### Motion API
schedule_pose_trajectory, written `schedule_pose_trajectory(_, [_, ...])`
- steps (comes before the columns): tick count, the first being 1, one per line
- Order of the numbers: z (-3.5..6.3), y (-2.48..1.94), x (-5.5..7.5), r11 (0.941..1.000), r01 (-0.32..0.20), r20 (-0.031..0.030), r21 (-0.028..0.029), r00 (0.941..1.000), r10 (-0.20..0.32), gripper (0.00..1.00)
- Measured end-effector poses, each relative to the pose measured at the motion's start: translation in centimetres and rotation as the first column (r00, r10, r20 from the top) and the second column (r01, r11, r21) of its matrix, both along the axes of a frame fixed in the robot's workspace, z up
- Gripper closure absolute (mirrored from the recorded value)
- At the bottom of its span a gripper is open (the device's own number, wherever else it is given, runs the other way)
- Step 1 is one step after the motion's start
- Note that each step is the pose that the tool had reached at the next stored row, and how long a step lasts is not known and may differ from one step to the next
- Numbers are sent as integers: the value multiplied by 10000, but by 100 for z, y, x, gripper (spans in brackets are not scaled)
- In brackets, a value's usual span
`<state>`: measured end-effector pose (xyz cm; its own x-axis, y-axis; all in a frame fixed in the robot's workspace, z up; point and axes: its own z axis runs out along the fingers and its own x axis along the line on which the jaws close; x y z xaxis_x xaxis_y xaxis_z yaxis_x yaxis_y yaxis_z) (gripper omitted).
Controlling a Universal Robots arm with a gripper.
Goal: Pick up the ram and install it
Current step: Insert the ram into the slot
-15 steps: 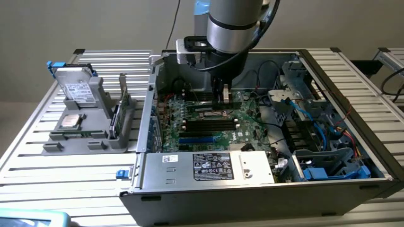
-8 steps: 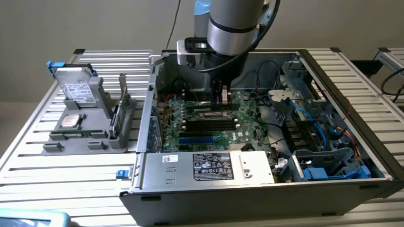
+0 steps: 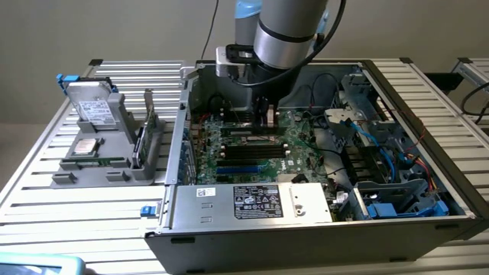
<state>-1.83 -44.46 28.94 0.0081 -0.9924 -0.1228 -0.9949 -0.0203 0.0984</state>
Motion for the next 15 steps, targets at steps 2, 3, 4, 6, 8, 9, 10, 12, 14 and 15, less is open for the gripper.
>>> schedule_pose_trajectory(2, [-10,3,9,10000,3,51,-21,10000,-3,86])
schedule_pose_trajectory(3, [-15,4,11,10000,7,65,-26,10000,-7,86])
schedule_pose_trajectory(4, [-18,4,15,10000,6,64,-26,10000,-6,86])
schedule_pose_trajectory(6, [-18,3,15,10000,7,65,-27,10000,-7,86])
schedule_pose_trajectory(8, [-19,4,15,10000,11,65,-27,10000,-11,86])
schedule_pose_trajectory(9, [-25,9,15,10000,26,66,-25,10000,-26,86])
schedule_pose_trajectory(10, [-34,11,15,10000,62,67,-24,10000,-62,86])
schedule_pose_trajectory(12, [-56,14,17,9999,153,67,-24,9999,-153,86])
schedule_pose_trajectory(14, [-78,16,21,9998,185,69,-24,9998,-185,86])
schedule_pose_trajectory(15, [-84,18,23,9998,185,78,-24,9998,-185,86])
